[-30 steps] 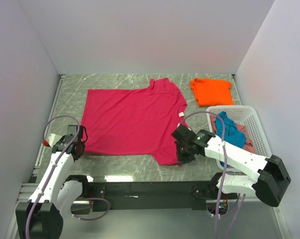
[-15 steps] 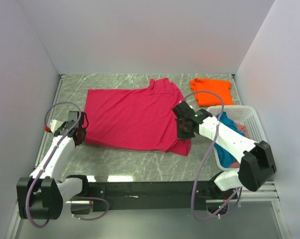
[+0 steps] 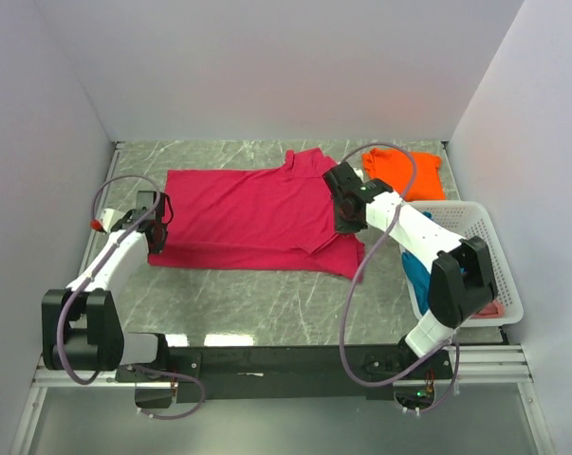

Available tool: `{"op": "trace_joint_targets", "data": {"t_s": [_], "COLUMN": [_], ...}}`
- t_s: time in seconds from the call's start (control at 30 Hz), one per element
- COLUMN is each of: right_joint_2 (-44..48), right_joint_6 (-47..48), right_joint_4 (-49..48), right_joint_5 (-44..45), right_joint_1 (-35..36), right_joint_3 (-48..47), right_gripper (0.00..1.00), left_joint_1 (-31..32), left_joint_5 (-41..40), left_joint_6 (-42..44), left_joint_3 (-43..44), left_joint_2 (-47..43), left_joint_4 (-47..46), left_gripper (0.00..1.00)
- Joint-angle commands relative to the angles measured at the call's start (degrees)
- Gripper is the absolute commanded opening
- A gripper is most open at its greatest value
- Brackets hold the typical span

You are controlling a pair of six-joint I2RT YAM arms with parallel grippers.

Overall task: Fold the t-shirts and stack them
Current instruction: Fold the tshirt

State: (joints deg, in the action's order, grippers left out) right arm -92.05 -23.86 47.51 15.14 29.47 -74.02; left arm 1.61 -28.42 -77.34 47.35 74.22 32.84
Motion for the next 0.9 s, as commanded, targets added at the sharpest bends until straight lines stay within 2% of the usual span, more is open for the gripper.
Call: {"op": "trace_joint_targets", "data": {"t_s": [0.0, 0.2, 0.33, 0.63, 0.67, 0.7, 0.73, 0.77, 0.8, 0.83, 0.87], "right_joint_2": [-1.6, -6.8, -11.0, -21.6, -22.8, -25.1, -26.1, -26.6, -26.9, -26.8, -26.3], "right_joint_6": [2.6, 5.6, 7.4, 18.5, 18.4, 18.5, 17.8, 17.5, 17.2, 15.9, 15.2], "right_joint_4": [-2.8, -4.8, -5.3, -15.9, -15.1, -13.9, -13.0, -12.4, -12.2, -12.1, -12.3], "right_joint_5": [2.0, 0.4, 3.8, 5.7, 5.4, 5.3, 5.3, 5.2, 5.2, 5.1, 4.7], "right_joint_1": [-0.9, -1.8, -2.1, -4.1, -4.3, -4.6, -4.8, -4.8, -4.8, -4.7, -4.8], "right_joint_3": [-4.1, -8.5, -11.7, -19.0, -20.4, -23.5, -24.8, -25.6, -26.3, -26.5, -26.2], "right_gripper": [0.0, 0.0, 0.0, 0.0, 0.05, 0.22, 0.27, 0.34, 0.38, 0.41, 0.51], "left_joint_1": [0.1, 0.1, -0.3, -2.7, -2.7, -2.7, -2.8, -2.8, -2.8, -2.8, -2.8], "left_joint_5": [-2.5, -3.4, -3.7, -0.8, -0.4, -0.4, -0.2, -0.2, -0.3, -0.3, -0.3], "left_joint_6": [-0.4, 0.2, 0.3, 3.2, 3.2, 3.8, 4.0, 4.0, 4.2, 4.7, 5.0], "left_joint_3": [3.4, 7.6, 8.9, 12.4, 12.8, 13.5, 13.7, 14.0, 14.3, 14.6, 15.0], "left_joint_2": [2.1, 8.4, 11.1, 19.4, 20.0, 20.4, 21.1, 21.1, 21.1, 20.8, 20.4], "left_joint_4": [-2.9, -2.8, -3.7, -5.5, -5.0, -5.0, -4.8, -4.2, -4.1, -3.9, -3.8], "left_gripper": [0.01, 0.0, 0.01, 0.02, 0.06, 0.12, 0.24, 0.32, 0.48, 0.53, 0.58]}}
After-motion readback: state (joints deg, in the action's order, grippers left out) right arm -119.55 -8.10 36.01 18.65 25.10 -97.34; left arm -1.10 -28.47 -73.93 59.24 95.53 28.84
